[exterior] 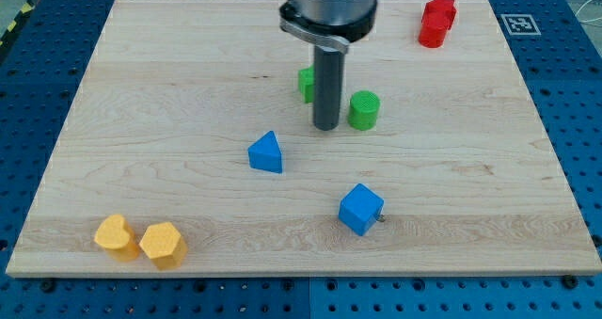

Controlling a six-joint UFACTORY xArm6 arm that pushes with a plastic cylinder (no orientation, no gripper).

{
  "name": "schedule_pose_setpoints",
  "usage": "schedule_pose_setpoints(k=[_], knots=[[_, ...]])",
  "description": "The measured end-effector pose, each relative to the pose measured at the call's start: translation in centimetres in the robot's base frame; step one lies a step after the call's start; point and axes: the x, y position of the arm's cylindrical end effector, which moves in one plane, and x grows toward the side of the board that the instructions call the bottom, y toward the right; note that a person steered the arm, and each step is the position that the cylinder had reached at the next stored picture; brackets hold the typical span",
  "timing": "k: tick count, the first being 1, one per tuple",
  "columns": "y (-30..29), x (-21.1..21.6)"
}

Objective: Move the green circle towards right side of the green star

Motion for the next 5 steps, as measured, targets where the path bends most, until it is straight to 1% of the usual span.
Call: schedule_pose_setpoints(k=[2, 3, 4, 5], knots=[[4.3, 0.7], [7.4, 1.4], [9.7, 0.7], [7.7, -0.3]])
